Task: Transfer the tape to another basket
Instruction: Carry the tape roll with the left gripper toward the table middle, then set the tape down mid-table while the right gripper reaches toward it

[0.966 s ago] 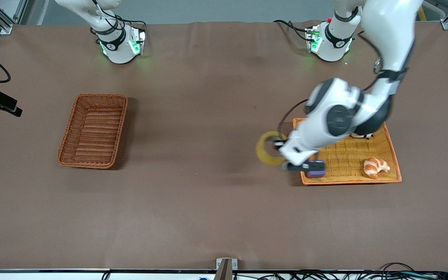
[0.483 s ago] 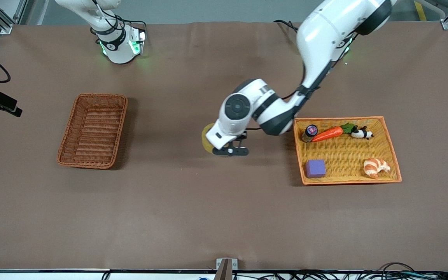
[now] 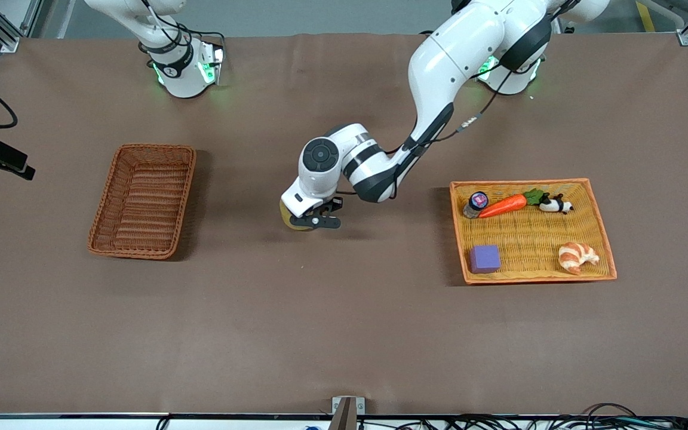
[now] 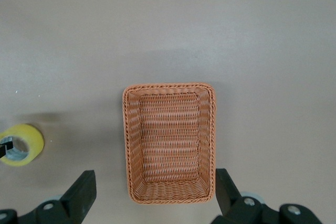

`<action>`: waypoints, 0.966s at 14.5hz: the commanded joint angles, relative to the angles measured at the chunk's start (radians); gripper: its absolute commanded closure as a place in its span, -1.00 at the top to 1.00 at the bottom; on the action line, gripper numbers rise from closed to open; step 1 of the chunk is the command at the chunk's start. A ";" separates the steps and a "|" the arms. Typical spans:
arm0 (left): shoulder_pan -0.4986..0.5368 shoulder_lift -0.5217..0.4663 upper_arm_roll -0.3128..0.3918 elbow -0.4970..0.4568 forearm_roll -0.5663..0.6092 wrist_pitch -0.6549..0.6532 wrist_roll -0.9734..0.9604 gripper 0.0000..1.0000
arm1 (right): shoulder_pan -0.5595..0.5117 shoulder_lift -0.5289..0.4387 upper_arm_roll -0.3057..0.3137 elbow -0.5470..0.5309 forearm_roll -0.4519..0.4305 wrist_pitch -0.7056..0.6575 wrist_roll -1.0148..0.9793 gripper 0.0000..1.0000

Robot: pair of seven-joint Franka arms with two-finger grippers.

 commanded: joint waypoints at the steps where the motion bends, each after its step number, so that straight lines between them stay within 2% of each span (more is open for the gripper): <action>1: 0.020 -0.042 0.014 0.018 -0.049 -0.027 0.004 0.52 | 0.000 0.010 0.004 -0.001 0.025 0.016 -0.011 1.00; 2: 0.028 -0.059 0.015 0.016 -0.048 -0.034 0.007 0.61 | 0.004 0.015 0.006 -0.001 0.027 0.024 -0.011 1.00; 3: 0.057 -0.093 0.015 0.001 -0.050 -0.058 0.009 0.80 | 0.010 0.020 0.007 -0.001 0.027 0.025 -0.011 1.00; 4: 0.086 -0.128 0.015 -0.007 -0.056 -0.098 0.011 0.86 | 0.019 0.032 0.015 -0.001 0.027 0.024 -0.011 1.00; 7: 0.169 -0.242 0.015 -0.031 -0.048 -0.242 0.043 0.88 | 0.114 0.062 0.044 -0.003 0.027 0.024 0.006 1.00; 8: 0.183 -0.288 0.018 -0.048 -0.040 -0.288 0.044 1.00 | 0.140 0.087 0.059 -0.003 0.027 0.030 0.013 1.00; 9: 0.212 -0.353 0.050 -0.080 -0.028 -0.326 0.049 1.00 | 0.155 0.113 0.079 -0.006 0.030 0.056 0.050 1.00; 11: 0.271 -0.481 0.096 -0.181 -0.019 -0.333 0.075 1.00 | 0.191 0.135 0.151 -0.079 0.028 0.175 0.189 1.00; 14: 0.386 -0.607 0.097 -0.289 -0.045 -0.334 0.236 1.00 | 0.272 0.185 0.202 -0.188 0.025 0.350 0.317 1.00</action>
